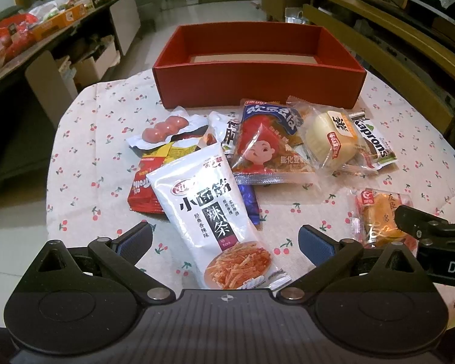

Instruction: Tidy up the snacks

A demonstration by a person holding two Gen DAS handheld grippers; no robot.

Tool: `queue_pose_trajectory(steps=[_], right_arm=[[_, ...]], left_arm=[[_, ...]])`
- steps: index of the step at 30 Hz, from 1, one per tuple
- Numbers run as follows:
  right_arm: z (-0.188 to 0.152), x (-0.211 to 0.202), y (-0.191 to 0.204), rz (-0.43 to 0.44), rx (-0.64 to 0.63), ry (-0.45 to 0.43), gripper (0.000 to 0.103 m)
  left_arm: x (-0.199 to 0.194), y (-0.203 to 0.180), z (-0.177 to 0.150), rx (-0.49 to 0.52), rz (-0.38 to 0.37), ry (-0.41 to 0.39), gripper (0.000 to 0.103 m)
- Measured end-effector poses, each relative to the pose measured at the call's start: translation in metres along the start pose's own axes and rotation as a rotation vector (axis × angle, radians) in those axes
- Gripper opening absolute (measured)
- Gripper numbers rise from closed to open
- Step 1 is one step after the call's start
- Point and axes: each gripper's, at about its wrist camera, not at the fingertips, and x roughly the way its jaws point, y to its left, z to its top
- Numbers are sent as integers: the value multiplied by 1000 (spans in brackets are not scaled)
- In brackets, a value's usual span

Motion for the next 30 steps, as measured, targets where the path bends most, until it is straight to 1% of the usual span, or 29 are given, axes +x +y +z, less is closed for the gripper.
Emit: queue_pose_trajectory(steps=[7, 12, 30], right_arm=[[2, 0, 0, 0, 0, 2, 103], [-5, 2, 4, 0, -10, 1, 103], [-3, 3, 4, 5, -16, 12, 103]], left_arm=[[0, 0, 0, 2, -1, 2, 103], [1, -1, -1, 2, -2, 1, 103], [2, -1, -3, 0, -8, 6, 103]])
